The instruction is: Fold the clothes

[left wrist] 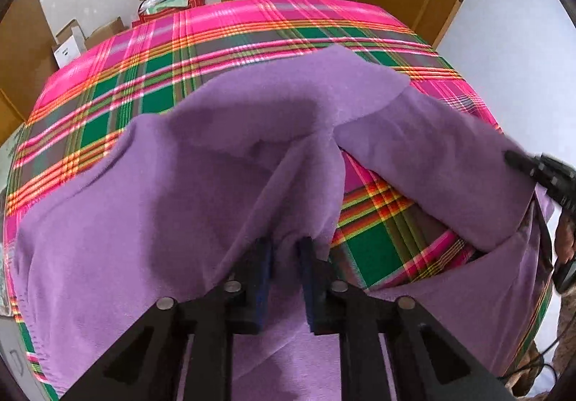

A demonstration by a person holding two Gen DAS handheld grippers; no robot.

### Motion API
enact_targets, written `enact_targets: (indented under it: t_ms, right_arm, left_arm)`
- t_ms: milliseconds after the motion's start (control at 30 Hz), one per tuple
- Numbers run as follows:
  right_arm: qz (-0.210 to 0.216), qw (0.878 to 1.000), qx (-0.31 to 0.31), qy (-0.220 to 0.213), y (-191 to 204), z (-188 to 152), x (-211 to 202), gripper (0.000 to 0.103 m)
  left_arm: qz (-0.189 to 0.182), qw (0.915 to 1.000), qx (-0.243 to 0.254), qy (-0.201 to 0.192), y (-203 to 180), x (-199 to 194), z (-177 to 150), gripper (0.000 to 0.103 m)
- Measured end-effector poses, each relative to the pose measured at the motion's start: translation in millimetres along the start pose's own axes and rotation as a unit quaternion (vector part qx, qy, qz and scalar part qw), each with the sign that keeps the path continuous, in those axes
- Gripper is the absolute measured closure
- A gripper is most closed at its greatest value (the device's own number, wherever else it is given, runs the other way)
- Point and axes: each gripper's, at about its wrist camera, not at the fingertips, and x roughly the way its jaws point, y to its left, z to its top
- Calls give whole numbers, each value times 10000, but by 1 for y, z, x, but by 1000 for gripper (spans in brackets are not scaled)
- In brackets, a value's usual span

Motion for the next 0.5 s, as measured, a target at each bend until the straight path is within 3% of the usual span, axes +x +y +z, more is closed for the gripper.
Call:
enact_targets:
  t_ms: [267, 500]
  right_arm:
    - [-335, 9975, 265, -558, -36, 34, -29, 97]
    - [-765, 9934, 515, -681, -79, 51, -34, 97]
  left_arm:
    - [-288, 9990, -94, -326, 18, -26, -2, 95]
    - [-530, 9972, -257, -471, 32, -36, 4, 95]
